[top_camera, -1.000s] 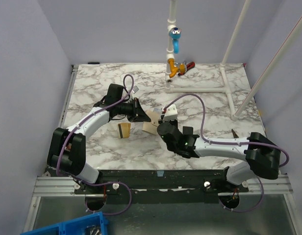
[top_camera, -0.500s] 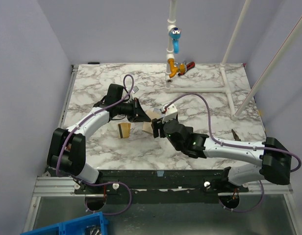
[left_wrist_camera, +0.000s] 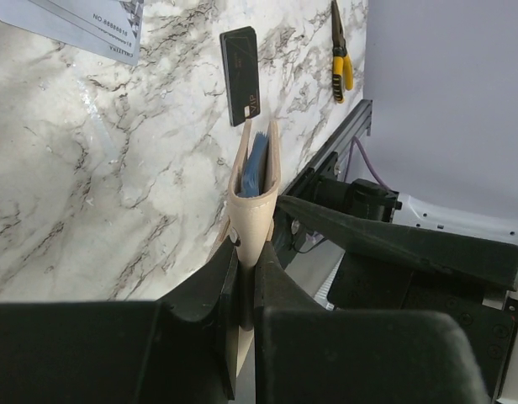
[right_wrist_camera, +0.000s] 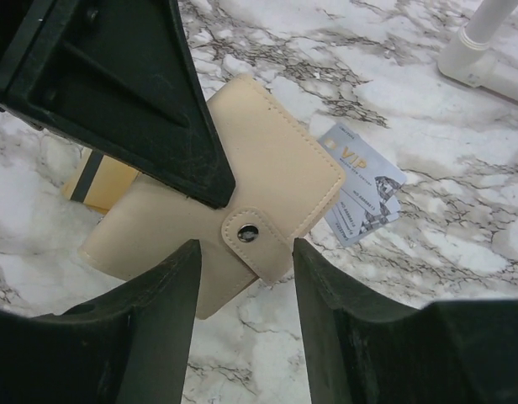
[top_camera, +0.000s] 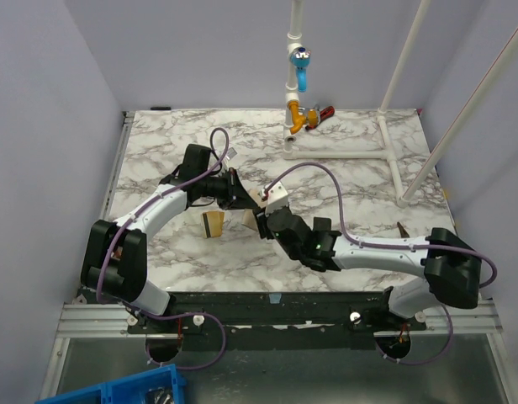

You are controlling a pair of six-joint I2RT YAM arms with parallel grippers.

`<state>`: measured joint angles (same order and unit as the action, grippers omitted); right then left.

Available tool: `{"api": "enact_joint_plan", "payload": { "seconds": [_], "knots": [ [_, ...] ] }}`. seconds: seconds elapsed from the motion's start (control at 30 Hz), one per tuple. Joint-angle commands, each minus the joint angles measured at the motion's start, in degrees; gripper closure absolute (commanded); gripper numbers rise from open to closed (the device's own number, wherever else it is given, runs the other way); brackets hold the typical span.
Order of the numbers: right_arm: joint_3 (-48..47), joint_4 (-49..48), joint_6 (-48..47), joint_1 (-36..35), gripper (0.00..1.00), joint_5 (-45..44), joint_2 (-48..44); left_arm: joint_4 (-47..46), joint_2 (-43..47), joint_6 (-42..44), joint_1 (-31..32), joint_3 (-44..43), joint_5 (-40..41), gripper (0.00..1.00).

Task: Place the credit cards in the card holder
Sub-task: Open the card holder.

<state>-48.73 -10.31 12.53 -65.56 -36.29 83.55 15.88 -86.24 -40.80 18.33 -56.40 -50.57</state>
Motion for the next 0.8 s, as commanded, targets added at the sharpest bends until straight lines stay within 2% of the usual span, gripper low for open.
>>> {"api": "enact_joint_plan", "payload": {
  "seconds": [0.0,0.23,0.37,0.57,0.77],
  "knots": [
    [-0.9,-3.3,-4.0,0.1,0.55,-6.1,3.1,-0.6,2.3,-1.6,0.1,0.6,-2.9,1.00],
    [-2.0,-11.2,-8.4,-0.4,0.74,-11.7,8.0,-1.0,2.1,-2.1,0.1,0.7,-3.3,1.00],
    [-1.6,-16.3,-10.7,-0.8,0.81,-14.1,10.0,-1.5,1.8,-2.6,0.2,0.8,-4.0,1.00],
    [-1.8,-22.4,-13.2,-0.8,0.99,-17.7,11.8,-1.7,1.5,-2.4,0.1,1.3,-3.8,1.00],
    [-2.5,-25.0,-14.1,-0.7,0.99,-19.7,12.6,-1.6,1.8,-2.0,0.1,1.4,-3.4,1.00]
  ]
}}
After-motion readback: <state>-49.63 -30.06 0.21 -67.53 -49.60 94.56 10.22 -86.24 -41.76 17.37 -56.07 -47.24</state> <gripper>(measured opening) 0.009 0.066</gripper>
